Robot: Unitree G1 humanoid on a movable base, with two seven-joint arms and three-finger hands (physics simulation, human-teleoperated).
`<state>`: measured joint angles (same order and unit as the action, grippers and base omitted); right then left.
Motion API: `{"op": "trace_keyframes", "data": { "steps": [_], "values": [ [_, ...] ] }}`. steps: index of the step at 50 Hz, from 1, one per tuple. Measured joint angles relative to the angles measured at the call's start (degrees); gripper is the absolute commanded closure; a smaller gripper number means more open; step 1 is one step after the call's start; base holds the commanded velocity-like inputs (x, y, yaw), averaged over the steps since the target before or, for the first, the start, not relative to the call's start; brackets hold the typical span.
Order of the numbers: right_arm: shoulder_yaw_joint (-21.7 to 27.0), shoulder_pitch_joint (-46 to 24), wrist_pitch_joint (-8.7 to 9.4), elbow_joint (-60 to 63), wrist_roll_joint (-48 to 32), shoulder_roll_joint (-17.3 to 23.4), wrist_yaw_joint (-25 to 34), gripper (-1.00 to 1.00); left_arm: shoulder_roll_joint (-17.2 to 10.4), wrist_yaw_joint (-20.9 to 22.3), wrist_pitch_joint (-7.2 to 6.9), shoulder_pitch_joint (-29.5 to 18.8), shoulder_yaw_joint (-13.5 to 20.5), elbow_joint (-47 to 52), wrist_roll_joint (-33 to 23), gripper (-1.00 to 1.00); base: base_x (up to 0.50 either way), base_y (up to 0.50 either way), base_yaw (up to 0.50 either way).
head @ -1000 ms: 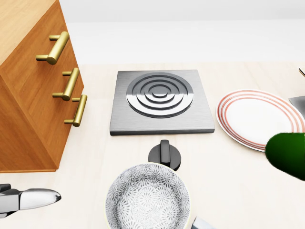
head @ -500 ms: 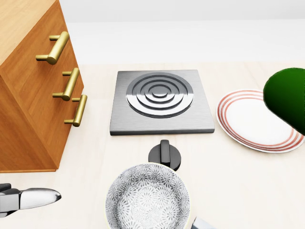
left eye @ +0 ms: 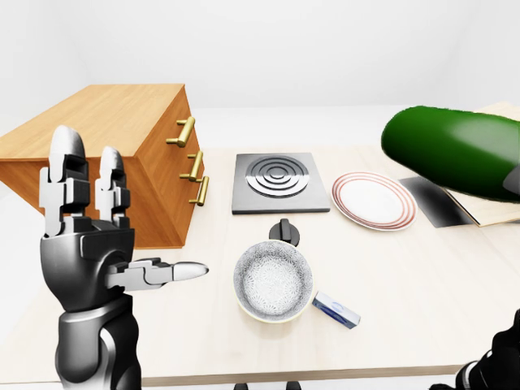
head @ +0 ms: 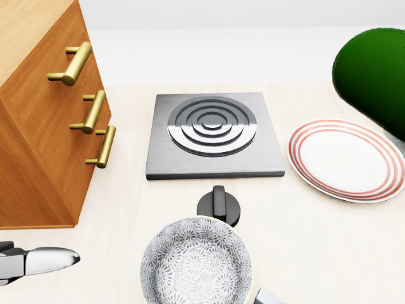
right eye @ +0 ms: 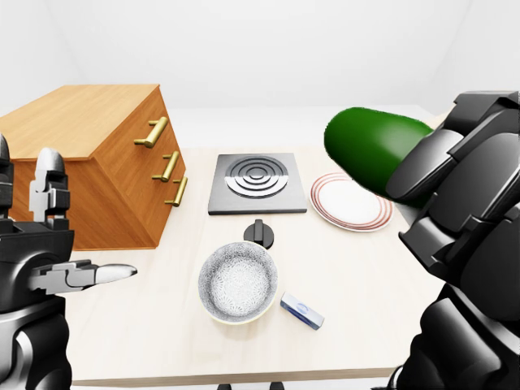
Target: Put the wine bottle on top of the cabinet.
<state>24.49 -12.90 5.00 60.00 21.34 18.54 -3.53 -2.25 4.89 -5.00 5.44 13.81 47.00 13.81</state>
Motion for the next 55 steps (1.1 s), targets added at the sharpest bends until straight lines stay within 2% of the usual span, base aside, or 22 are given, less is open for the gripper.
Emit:
{"op": "trace_keyframes", "data": {
  "steps": [14,26,35,55],
  "values": [
    [-4.08,-4.82,0.00,0.00,-3.58,-1.35,1.19,1.00,-0.70,-1.11,0.00,-2.12,-0.53,1.76,-0.74,-1.00,0.00,0.00,0.00],
    [-6.73,-6.52,0.00,0.00,-6.17,-2.96,2.11,1.00,-1.67,-3.15,0.00,-10.14,-5.41,1.29,-7.44,-1.00,0.00,0.00,0.00],
    [-7.80,-6.69,0.00,0.00,-7.49,-3.86,2.79,1.00,-1.18,-3.41,0.00,-15.89,-9.38,-0.58,-13.02,-1.00,0.00,0.00,0.00],
    [-8.69,-5.97,0.00,-0.82,-8.99,-5.04,3.76,1.00,1.49,-0.80,0.00,-22.23,-15.33,-0.59,-21.98,-1.00,0.00,0.00,0.00]
  ]
}}
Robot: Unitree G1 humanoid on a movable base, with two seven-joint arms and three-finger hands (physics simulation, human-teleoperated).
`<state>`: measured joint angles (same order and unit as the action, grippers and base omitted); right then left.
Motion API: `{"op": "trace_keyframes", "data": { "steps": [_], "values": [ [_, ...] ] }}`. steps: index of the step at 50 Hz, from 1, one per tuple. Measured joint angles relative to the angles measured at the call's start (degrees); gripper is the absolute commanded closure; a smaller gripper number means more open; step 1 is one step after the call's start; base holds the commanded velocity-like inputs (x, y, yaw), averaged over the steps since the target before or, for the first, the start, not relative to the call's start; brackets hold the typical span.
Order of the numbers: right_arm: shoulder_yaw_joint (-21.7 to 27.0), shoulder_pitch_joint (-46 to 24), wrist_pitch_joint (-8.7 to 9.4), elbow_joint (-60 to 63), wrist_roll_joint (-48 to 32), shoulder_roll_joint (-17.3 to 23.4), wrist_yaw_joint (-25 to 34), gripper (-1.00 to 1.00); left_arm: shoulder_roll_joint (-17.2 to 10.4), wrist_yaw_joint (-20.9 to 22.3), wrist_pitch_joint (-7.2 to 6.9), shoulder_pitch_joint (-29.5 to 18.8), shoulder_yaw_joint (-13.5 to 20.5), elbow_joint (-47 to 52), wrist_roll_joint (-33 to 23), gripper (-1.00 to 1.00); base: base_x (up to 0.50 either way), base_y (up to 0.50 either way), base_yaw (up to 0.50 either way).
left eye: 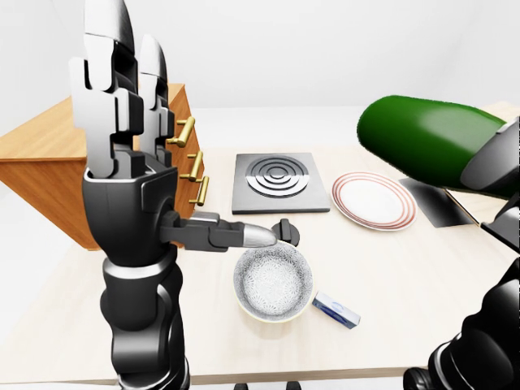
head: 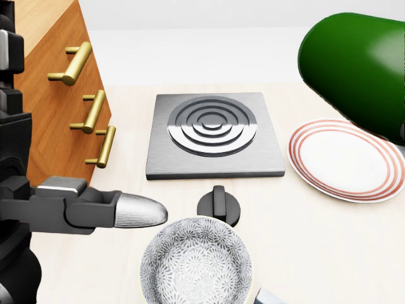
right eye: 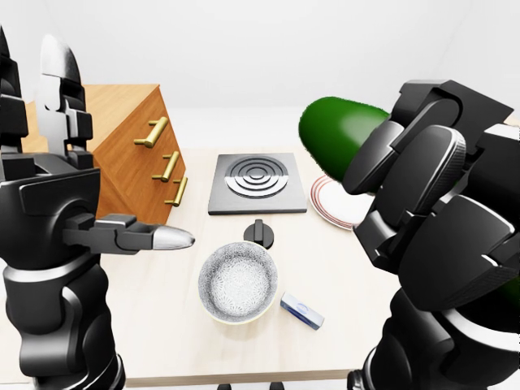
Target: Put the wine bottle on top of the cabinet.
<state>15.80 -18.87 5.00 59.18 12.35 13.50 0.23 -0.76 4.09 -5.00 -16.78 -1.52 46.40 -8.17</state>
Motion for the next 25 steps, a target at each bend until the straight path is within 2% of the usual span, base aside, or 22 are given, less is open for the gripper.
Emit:
{"op": "trace_keyframes", "data": {
  "steps": [10,25],
  "values": [
    [-0.30,-0.65,0.00,-0.26,-0.13,-0.04,0.00,1.00,1.78,1.40,0.00,-3.11,-2.52,-3.21,-3.89,-1.00,0.00,0.00,0.00],
    [-0.97,0.17,0.00,-0.59,-0.20,-0.77,0.03,1.00,5.65,1.07,0.00,-8.17,-5.02,-15.02,-9.00,-1.00,0.00,0.00,0.00]
  ]
}}
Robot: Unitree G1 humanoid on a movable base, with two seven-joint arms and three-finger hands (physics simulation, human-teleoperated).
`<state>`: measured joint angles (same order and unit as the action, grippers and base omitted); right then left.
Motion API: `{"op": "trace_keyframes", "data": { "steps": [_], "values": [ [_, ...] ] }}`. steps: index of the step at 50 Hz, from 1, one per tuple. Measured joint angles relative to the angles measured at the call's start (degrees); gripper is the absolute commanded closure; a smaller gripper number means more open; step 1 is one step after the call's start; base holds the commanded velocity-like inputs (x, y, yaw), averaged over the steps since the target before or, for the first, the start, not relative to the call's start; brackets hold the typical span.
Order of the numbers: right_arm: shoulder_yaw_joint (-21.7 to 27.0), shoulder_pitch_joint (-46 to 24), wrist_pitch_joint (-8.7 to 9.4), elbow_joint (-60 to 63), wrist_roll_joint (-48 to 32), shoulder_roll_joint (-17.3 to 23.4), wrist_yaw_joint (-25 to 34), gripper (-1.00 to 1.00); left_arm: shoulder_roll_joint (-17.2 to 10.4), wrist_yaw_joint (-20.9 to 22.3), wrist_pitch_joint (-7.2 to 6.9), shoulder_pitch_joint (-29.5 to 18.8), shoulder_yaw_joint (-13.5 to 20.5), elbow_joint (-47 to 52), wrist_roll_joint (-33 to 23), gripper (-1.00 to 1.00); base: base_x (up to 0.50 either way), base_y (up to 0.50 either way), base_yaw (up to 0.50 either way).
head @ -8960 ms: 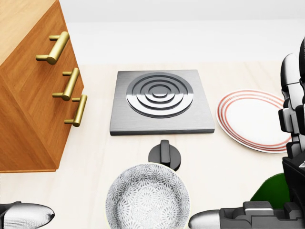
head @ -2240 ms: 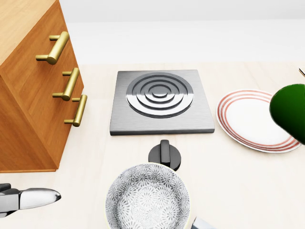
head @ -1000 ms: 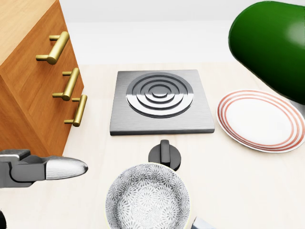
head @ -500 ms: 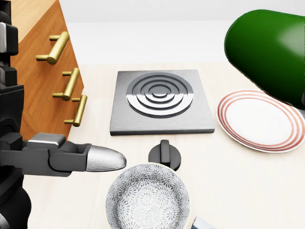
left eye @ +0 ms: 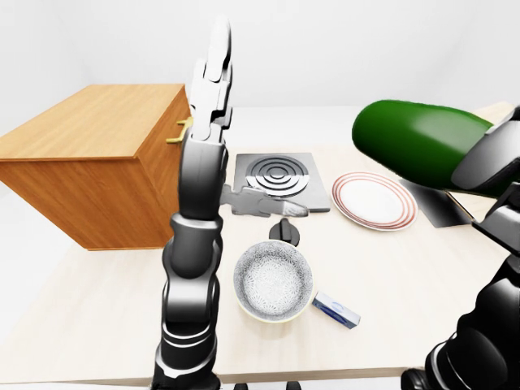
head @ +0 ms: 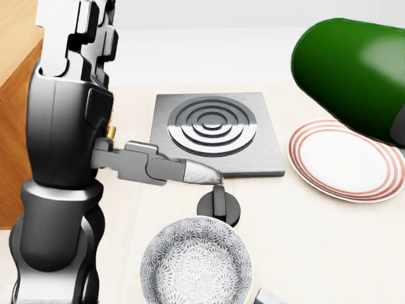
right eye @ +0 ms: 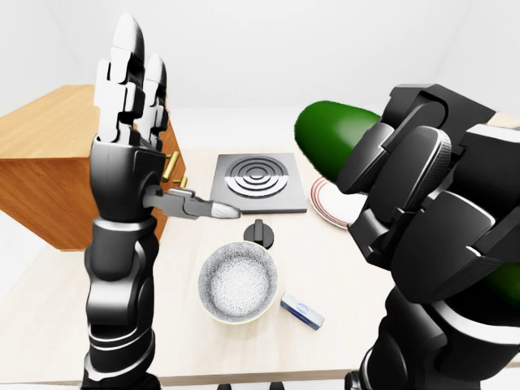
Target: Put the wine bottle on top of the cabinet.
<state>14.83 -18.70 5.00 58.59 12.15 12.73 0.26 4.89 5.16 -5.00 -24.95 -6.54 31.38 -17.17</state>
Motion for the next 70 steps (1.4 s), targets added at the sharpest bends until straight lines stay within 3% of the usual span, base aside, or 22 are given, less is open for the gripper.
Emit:
{"op": "trace_keyframes", "data": {
  "steps": [11,34,51,70],
  "values": [
    [-0.53,0.80,0.00,-0.32,-0.39,-0.66,0.18,1.00,2.41,-1.81,0.00,-3.63,-0.98,-10.92,-3.06,-1.00,0.00,0.00,0.00],
    [-1.03,0.81,0.00,0.05,-0.46,-1.10,0.09,1.00,5.84,-3.20,0.00,-4.82,-3.01,-24.30,-11.48,-1.00,0.00,0.00,0.00],
    [-0.89,0.93,0.00,0.11,-0.30,-1.12,0.32,1.00,7.95,-3.53,0.00,-5.69,-4.06,-26.69,-15.02,-1.00,0.00,0.00,0.00],
    [-1.20,2.19,0.00,-0.78,-0.76,-1.65,0.80,1.00,10.76,-0.22,0.00,-7.15,-5.75,-19.49,-18.63,-1.00,0.00,0.00,0.00]
  ]
}}
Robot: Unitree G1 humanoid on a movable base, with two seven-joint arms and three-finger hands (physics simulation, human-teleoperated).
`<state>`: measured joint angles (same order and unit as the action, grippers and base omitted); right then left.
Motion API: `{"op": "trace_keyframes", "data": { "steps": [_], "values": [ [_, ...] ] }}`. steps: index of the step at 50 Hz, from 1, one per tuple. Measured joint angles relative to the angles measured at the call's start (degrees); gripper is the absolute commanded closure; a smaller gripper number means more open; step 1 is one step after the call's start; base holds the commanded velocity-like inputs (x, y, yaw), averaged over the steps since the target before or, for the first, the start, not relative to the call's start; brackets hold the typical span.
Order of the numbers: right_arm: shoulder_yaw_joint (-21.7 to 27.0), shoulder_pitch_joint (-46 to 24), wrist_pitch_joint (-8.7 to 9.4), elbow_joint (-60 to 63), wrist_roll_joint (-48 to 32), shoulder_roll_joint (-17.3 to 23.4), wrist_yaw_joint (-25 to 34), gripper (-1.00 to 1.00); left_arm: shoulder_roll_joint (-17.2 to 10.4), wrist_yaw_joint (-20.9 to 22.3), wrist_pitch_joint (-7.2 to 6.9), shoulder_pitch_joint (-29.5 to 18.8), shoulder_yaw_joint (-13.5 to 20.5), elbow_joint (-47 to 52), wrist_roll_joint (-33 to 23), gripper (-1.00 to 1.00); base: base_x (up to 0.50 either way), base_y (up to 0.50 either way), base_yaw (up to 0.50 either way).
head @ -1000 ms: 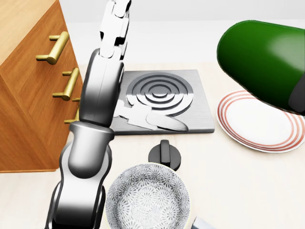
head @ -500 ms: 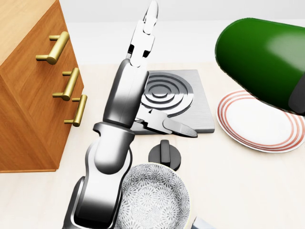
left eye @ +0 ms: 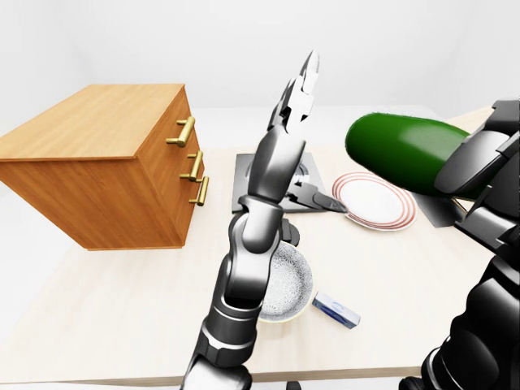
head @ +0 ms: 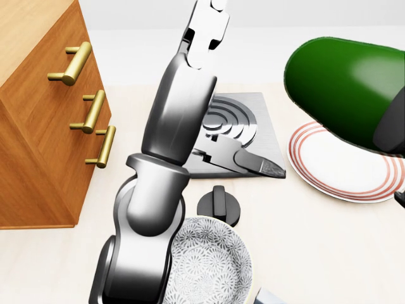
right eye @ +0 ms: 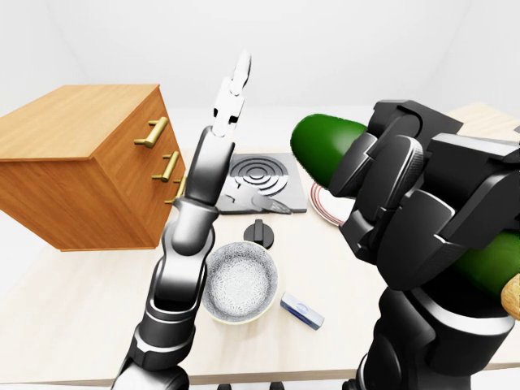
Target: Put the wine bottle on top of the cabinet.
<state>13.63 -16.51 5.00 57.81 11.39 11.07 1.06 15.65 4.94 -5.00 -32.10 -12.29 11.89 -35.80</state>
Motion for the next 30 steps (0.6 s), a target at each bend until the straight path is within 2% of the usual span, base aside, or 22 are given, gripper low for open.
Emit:
{"op": "trace_keyframes", "data": {
  "steps": [30],
  "values": [
    [-0.31,0.51,0.00,1.39,-0.07,-0.42,0.14,1.00,0.94,-1.82,0.00,-4.29,0.99,-4.47,2.70,-1.00,0.00,0.00,0.00]
  ]
}}
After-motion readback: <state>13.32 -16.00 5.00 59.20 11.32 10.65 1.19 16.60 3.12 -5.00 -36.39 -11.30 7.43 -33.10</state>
